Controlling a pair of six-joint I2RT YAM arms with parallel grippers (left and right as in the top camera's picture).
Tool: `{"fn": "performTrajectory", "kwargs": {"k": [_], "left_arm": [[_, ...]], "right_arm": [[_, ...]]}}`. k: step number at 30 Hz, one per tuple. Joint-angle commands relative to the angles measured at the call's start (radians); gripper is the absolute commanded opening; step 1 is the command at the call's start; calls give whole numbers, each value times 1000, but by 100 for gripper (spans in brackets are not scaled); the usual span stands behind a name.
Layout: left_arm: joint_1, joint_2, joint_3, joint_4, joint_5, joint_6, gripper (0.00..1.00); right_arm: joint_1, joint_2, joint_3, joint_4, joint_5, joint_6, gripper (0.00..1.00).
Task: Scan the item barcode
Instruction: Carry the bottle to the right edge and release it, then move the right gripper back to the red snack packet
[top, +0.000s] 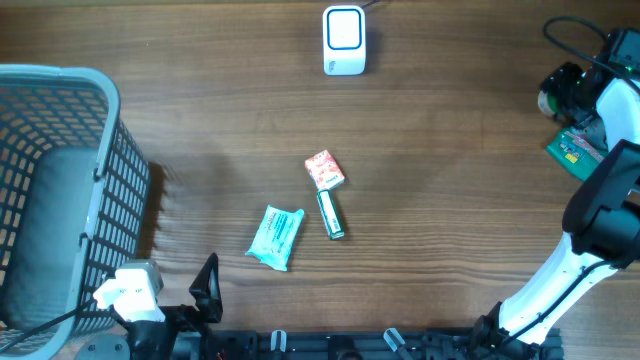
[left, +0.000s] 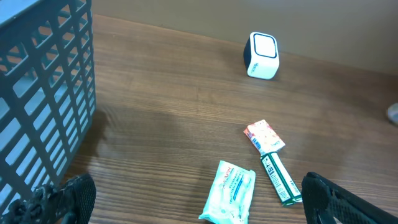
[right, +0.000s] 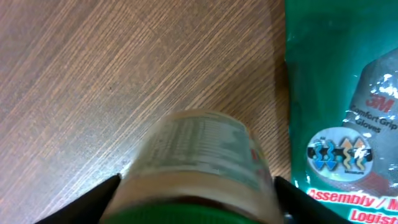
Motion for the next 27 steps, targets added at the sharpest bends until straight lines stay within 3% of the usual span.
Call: {"fn": "performTrajectory", "kwargs": {"k": [1, 4, 6, 10, 12, 17, 20, 22, 24, 27], "left_arm": [[6, -6, -1, 2, 15, -6, 100], [6, -6, -1, 2, 15, -5, 100], [6, -6, -1, 2, 15, -5, 100], [6, -6, -1, 2, 15, -5, 100], [6, -6, -1, 2, 15, -5, 100], [6, -6, -1, 2, 15, -5, 100], [6, -6, -1, 2, 15, -5, 100], [6, -6, -1, 2, 15, -5, 100], [6, -6, -1, 2, 15, -6, 100], [6, -6, -1, 2, 16, -5, 100]], "right_arm": [[2, 22, 13, 4, -11, 7, 85], [2, 19, 13, 2, 11, 7, 89], [-2, 2, 13, -4, 11, 6, 100], [-10, -98, 26, -23, 11, 16, 100], [-10, -225, 28, -69, -6, 93, 100], [7, -448, 28, -256, -334, 315, 100], [81, -479, 28, -410, -435, 292, 100], [188, -473, 5, -480, -424, 139, 100], [336, -466, -74, -469, -424, -19, 100], [509, -461, -223, -388, -425, 2, 100]]}}
